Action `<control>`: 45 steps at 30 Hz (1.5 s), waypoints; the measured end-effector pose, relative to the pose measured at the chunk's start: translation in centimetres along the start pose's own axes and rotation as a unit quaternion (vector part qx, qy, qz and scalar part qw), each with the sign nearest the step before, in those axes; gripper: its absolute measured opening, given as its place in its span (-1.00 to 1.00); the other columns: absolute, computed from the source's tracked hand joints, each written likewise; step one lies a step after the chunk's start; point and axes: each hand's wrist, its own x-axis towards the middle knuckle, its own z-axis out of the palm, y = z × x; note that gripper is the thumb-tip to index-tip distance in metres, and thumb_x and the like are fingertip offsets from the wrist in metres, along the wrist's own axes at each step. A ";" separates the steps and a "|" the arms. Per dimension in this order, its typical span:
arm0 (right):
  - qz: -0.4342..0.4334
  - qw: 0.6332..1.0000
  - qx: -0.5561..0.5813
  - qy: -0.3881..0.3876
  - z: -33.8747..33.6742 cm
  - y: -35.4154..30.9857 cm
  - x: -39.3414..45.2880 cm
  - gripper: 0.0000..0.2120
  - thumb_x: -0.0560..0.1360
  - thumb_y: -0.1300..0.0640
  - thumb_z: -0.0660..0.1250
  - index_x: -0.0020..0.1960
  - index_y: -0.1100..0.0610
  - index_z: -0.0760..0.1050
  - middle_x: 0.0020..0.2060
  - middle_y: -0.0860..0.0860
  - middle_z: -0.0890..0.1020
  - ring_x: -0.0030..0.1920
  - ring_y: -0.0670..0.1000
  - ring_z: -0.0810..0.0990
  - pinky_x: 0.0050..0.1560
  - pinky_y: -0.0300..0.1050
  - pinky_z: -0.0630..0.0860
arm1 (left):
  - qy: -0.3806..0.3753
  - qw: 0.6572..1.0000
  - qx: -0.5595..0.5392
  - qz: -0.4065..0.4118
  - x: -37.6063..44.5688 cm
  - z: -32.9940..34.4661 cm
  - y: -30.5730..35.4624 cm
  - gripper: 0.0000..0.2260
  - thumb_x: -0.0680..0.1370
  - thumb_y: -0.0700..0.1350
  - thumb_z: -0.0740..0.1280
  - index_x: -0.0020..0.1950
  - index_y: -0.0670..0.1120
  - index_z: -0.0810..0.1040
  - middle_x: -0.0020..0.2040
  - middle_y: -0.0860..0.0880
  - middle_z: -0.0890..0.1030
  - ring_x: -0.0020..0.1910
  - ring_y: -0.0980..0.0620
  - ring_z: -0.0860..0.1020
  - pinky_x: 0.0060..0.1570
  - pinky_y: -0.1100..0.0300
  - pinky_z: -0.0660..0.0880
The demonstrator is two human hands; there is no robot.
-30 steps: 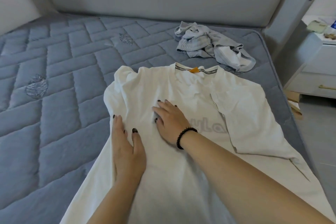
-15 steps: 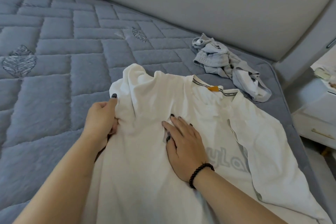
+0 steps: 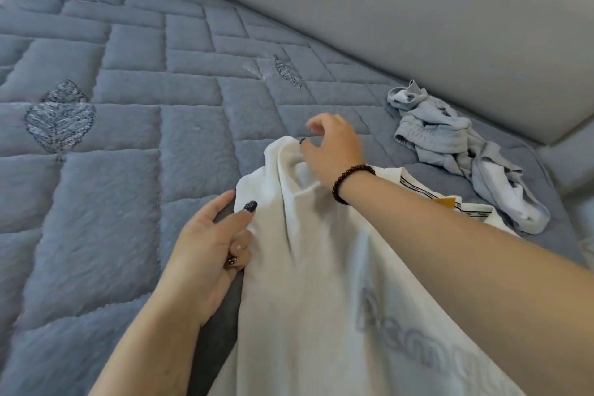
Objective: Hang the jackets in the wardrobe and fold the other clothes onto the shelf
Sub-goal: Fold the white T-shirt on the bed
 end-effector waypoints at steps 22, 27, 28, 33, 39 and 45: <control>-0.016 0.949 0.021 -0.313 4.1 -7.2 5.4 -0.67 0.43 0.03 0.45 0.09 0.22 0.61 0.06 0.16 0.65 -0.10 -0.01 0.56 0.01 -0.14 0.52 | 0.149 0.885 0.400 0.189 -0.9 -2.1 2.4 -0.81 0.41 0.00 0.42 0.01 0.16 0.60 0.08 0.16 0.57 0.05 0.19 0.53 0.03 0.22 0.44; -0.062 0.954 -0.052 -0.290 5.4 -8.4 5.1 -0.83 0.39 0.11 0.47 -0.33 -0.02 0.54 -0.32 -0.11 0.60 -0.20 -0.06 0.58 -0.17 -0.24 0.53 | 0.263 0.807 0.450 0.277 -1.4 -1.7 2.7 -0.64 0.60 0.07 0.23 -0.35 -0.05 0.35 -0.36 0.07 0.42 -0.34 0.20 0.41 -0.38 0.28 0.26; -0.068 0.961 -0.046 -0.263 5.4 -8.7 5.2 -0.79 0.40 0.15 0.46 -0.37 -0.02 0.52 -0.36 -0.14 0.57 -0.22 -0.07 0.56 -0.22 -0.28 0.48 | 0.290 0.811 0.418 0.290 -1.4 -1.9 3.0 -0.58 0.61 0.10 0.20 -0.39 -0.06 0.27 -0.43 0.07 0.36 -0.42 0.15 0.35 -0.42 0.24 0.22; 0.036 0.972 0.038 -0.229 4.4 -8.9 6.9 -0.92 0.47 0.21 0.33 -0.20 0.09 0.53 -0.47 -0.06 0.54 -0.46 -0.06 0.47 -0.45 -0.29 0.36 | 0.181 0.940 0.138 0.255 -1.3 -2.7 4.2 -0.64 0.52 0.10 0.34 -0.39 -0.03 0.36 -0.39 -0.02 0.39 -0.36 0.01 0.32 -0.33 0.16 0.24; 0.138 0.925 0.065 -0.349 5.7 -9.4 5.6 -0.73 0.53 0.02 0.21 -0.01 0.25 0.43 -0.39 0.13 0.63 -0.46 0.07 0.62 -0.43 -0.20 0.54 | 0.220 0.847 0.453 0.172 -1.5 -2.3 3.1 -0.87 0.55 0.03 0.22 -0.17 0.05 0.45 -0.36 0.03 0.57 -0.36 0.05 0.50 -0.37 0.06 0.42; 0.060 0.945 -0.099 -0.305 8.0 -11.1 3.5 -0.36 0.23 -0.29 0.38 0.11 0.06 0.28 -0.14 0.09 0.54 -0.36 0.10 0.55 -0.36 -0.11 0.54 | 0.333 0.704 0.612 0.137 -2.5 -2.2 3.9 -0.68 0.47 0.26 0.16 -0.09 0.01 0.40 -0.25 0.06 0.44 -0.21 -0.10 0.41 -0.26 0.08 0.30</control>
